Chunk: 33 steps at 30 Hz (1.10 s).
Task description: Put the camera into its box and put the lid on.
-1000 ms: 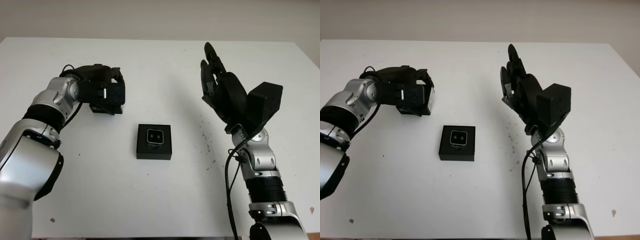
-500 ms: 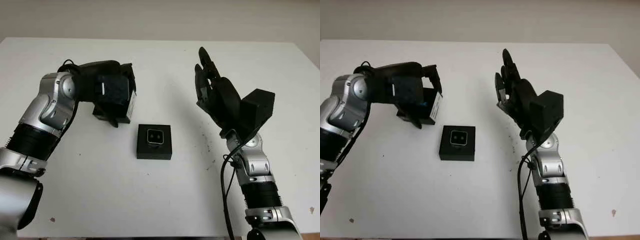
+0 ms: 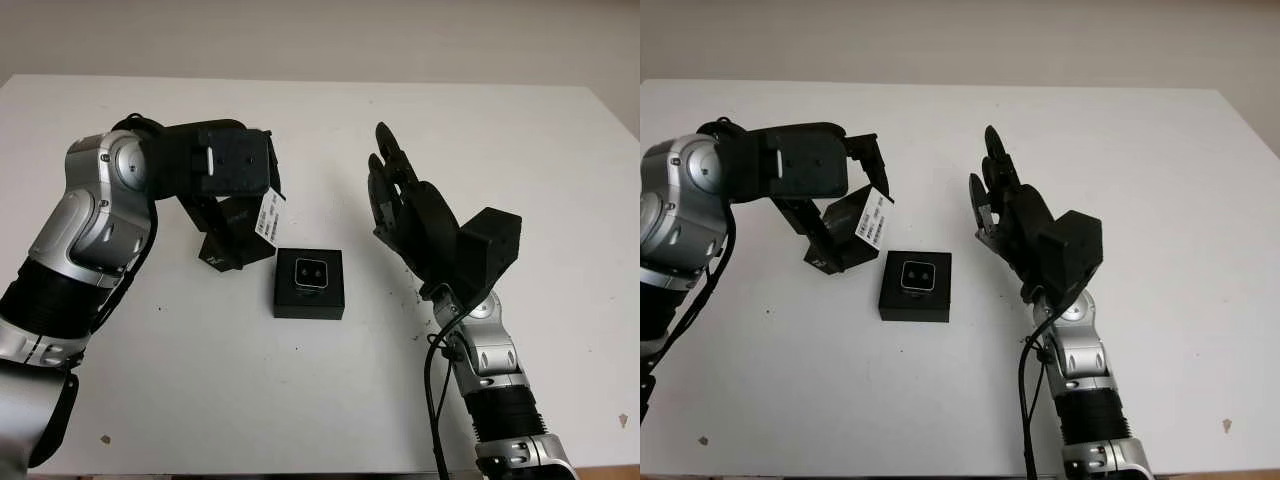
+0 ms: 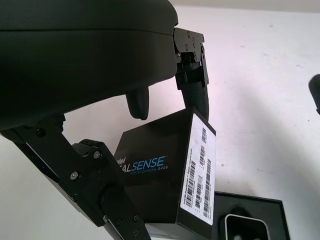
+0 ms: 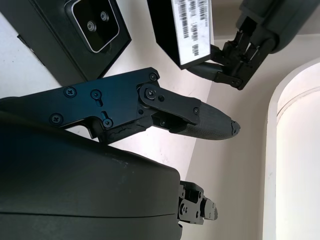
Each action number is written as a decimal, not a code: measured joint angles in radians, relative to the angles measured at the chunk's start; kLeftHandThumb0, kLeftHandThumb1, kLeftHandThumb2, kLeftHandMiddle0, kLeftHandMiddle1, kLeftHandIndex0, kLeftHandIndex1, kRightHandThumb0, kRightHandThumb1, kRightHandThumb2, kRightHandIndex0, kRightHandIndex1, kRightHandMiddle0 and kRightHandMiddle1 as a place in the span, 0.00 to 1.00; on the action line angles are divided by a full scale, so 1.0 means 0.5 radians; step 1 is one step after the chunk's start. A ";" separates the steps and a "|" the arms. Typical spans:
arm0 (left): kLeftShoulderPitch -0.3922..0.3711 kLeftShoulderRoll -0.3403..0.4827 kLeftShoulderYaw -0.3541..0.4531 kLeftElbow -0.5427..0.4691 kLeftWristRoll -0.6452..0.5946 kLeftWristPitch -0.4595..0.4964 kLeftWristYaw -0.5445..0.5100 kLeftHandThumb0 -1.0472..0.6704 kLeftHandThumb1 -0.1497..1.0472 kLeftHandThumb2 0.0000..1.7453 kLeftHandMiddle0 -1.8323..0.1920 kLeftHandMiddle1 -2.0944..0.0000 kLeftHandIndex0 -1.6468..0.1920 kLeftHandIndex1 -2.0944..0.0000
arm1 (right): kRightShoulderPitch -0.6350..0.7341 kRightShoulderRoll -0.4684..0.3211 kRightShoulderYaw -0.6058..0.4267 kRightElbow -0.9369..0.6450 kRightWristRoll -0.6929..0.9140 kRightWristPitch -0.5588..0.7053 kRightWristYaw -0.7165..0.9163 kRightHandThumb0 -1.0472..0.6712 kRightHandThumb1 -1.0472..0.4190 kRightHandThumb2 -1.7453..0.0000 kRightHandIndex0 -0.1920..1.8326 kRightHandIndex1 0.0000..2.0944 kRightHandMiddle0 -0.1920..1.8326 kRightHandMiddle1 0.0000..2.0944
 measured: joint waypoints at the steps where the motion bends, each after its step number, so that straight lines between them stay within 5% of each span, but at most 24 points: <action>1: -0.026 0.000 -0.009 -0.007 -0.001 0.023 -0.027 0.43 0.96 0.03 0.70 0.09 0.75 0.15 | 0.000 0.003 0.000 0.006 -0.001 -0.009 -0.002 0.22 0.00 0.62 0.04 0.03 0.04 0.03; 11: -0.113 -0.118 -0.068 -0.022 -0.177 0.138 -0.156 0.41 0.96 0.03 0.61 0.06 0.65 0.13 | 0.000 0.031 -0.007 0.009 0.001 -0.008 -0.048 0.22 0.00 0.63 0.05 0.04 0.05 0.04; 18: -0.139 -0.223 -0.125 -0.021 -0.177 0.222 -0.052 0.41 0.96 0.03 0.64 0.07 0.74 0.15 | -0.002 0.056 -0.044 0.009 0.003 -0.017 -0.151 0.20 0.00 0.64 0.04 0.03 0.04 0.03; 21: -0.148 -0.275 -0.160 -0.018 -0.161 0.247 0.013 0.41 0.95 0.03 0.60 0.07 0.74 0.23 | -0.004 0.070 -0.064 0.008 0.018 -0.020 -0.170 0.20 0.00 0.63 0.04 0.02 0.03 0.02; 27: -0.140 -0.321 -0.209 -0.022 -0.094 0.084 0.245 0.45 0.95 0.03 0.64 0.06 0.74 0.03 | -0.005 0.072 -0.101 -0.081 0.055 0.023 -0.201 0.23 0.00 0.61 0.02 0.02 0.02 0.02; 33: -0.103 -0.321 -0.252 -0.022 -0.039 0.006 0.292 0.47 0.95 0.03 0.70 0.05 0.75 0.05 | -0.005 0.090 -0.115 -0.132 0.061 0.025 -0.250 0.21 0.00 0.60 0.03 0.02 0.02 0.02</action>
